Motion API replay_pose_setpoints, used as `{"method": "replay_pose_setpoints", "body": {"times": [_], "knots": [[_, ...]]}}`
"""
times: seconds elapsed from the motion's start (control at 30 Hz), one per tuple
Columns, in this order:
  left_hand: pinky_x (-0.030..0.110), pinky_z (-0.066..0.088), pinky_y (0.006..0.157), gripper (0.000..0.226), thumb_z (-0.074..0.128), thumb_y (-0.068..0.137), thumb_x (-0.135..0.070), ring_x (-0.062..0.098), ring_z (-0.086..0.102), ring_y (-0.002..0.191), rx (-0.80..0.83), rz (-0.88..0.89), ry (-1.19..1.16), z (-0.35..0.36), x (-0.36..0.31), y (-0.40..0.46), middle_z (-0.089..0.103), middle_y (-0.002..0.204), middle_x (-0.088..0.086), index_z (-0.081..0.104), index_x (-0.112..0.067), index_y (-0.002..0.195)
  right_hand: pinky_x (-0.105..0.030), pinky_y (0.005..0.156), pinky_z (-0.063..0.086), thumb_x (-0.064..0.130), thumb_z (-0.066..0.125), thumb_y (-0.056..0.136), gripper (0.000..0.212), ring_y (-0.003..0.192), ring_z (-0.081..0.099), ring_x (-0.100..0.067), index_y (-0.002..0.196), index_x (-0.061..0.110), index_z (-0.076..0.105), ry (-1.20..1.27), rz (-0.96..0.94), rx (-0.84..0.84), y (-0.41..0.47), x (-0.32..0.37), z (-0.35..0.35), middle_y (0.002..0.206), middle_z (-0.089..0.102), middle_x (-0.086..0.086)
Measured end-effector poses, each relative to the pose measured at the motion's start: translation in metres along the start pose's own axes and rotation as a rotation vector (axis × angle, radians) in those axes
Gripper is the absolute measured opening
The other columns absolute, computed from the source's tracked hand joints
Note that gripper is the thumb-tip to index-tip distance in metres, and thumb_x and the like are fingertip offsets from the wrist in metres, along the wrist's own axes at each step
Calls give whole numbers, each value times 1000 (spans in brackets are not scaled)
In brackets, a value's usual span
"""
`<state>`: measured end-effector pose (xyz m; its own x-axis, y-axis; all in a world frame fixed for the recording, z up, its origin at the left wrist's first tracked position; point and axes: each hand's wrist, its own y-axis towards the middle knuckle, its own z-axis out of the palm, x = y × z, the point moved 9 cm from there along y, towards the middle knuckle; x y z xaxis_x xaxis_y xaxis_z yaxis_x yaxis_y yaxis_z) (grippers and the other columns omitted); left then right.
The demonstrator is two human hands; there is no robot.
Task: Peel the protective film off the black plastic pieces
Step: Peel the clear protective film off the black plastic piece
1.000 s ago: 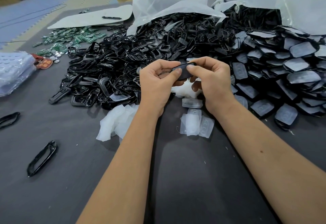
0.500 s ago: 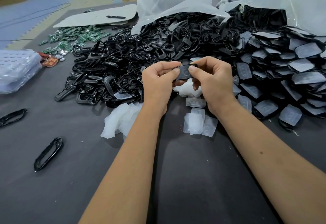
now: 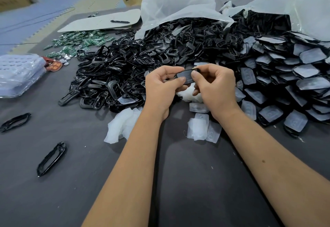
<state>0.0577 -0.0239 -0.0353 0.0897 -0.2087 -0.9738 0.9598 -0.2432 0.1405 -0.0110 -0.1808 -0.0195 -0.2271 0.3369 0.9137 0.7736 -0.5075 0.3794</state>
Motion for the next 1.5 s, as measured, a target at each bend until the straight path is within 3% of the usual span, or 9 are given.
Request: {"method": "replay_pose_setpoints", "body": {"times": [0.13,0.27,0.43,0.53,0.67,0.8,0.97,1.3,1.5], "knots": [[24,58,64,25,69,84,18,15,70,62,-20,-19,-16,-2,1,1,67,74,5,76,-4,96,-32,63,57,4,66,96,15,64,67,-14,108,10,74,-113,-70,33,-1,8,3,87,71,-2],[22,58,64,24,66,86,18,18,70,63,-28,-77,-70,-4,5,2,69,77,11,75,-1,98,-17,80,49,-1,63,95,24,86,58,-8,110,11,76,-273,-272,70,-9,33,10,107,63,-1],[17,56,61,21,61,89,15,14,66,61,-78,-189,-279,-18,8,5,71,75,11,77,1,90,-13,79,43,18,74,98,27,101,60,-14,122,8,75,-301,-347,192,-14,39,27,115,62,-9],[18,56,62,16,61,92,10,13,63,62,-50,-192,-323,-19,9,7,70,75,11,77,4,94,-23,81,47,22,76,96,29,106,60,-22,122,11,76,-323,-370,188,-14,38,28,115,61,-9],[19,58,71,21,72,94,-22,12,70,70,77,-200,-347,-6,10,7,74,83,10,79,-2,94,-32,86,54,17,74,97,15,102,61,-20,108,8,80,-262,-317,87,-10,34,14,108,63,-8],[22,58,79,13,64,99,-2,17,73,83,116,-119,-250,4,9,5,77,96,13,74,1,107,-29,85,54,13,73,96,8,98,63,-13,91,13,79,-120,-140,37,-2,19,3,103,63,-1],[24,59,80,14,64,100,-2,16,74,88,78,-101,-227,-1,7,7,78,100,12,71,0,112,-24,46,41,20,66,102,24,63,54,-11,83,21,81,349,229,189,-4,-8,20,88,65,7],[27,61,83,15,56,104,-1,15,75,86,30,-137,-241,-1,7,5,78,92,9,71,2,104,-24,74,55,-1,65,97,22,90,71,-13,110,12,77,487,283,241,-3,-18,23,101,79,-5],[23,59,74,19,55,106,-5,13,74,77,32,-151,-174,-1,4,3,79,87,7,72,-2,97,-23,73,55,-7,71,90,27,75,67,-11,108,12,77,472,261,190,-2,-18,19,82,74,-1]]}}
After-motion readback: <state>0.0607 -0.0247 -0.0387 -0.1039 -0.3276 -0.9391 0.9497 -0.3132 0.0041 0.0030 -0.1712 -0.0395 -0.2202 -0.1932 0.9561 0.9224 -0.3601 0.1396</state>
